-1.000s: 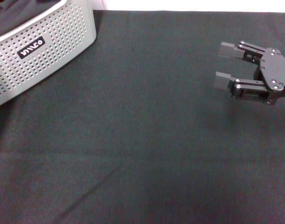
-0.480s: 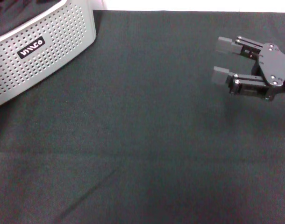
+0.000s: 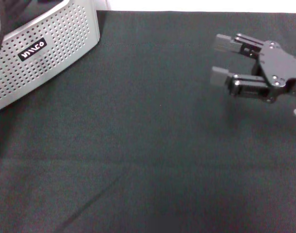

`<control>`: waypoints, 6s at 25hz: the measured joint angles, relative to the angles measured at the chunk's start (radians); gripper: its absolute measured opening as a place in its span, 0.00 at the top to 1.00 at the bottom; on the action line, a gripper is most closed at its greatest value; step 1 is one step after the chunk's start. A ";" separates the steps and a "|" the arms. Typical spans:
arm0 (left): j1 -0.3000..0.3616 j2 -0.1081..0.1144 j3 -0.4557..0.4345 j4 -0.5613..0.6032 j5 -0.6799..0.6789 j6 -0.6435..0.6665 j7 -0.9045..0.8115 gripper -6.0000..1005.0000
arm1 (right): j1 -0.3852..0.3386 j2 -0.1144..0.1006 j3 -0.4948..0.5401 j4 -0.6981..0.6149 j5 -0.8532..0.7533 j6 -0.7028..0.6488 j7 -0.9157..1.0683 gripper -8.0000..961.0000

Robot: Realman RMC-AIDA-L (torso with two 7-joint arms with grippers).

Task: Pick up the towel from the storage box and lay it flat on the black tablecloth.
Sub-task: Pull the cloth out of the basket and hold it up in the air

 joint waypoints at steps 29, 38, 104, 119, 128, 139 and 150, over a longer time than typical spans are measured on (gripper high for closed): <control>0.001 -0.005 0.175 0.239 -0.114 -0.007 0.061 0.98 | 0.115 0.001 -0.541 -0.131 0.396 -0.307 -0.202 0.11; -0.008 -0.005 0.203 0.140 -0.110 -0.022 0.094 0.98 | 0.116 0.001 -0.634 -0.157 0.463 -0.329 -0.231 0.11; -0.255 -0.007 0.391 -0.104 -0.311 -0.032 0.300 0.98 | 0.193 0.001 -0.962 -0.060 0.683 -0.668 -0.276 0.10; -0.255 -0.005 0.387 -0.153 -0.345 -0.030 0.307 0.98 | 0.236 0.001 -0.951 -0.079 0.685 -0.532 -0.371 0.10; -0.233 -0.002 0.366 -0.216 -0.375 -0.022 0.311 0.98 | 0.095 0.000 -0.824 -0.084 0.685 -0.409 -0.383 0.10; -0.218 -0.001 0.337 -0.231 -0.375 0.003 0.305 0.98 | 0.051 -0.004 -0.794 -0.047 0.683 -0.391 -0.346 0.11; -0.210 -0.002 0.336 -0.235 -0.374 0.017 0.303 0.98 | -0.004 -0.002 -0.701 -0.034 0.684 -0.302 -0.343 0.11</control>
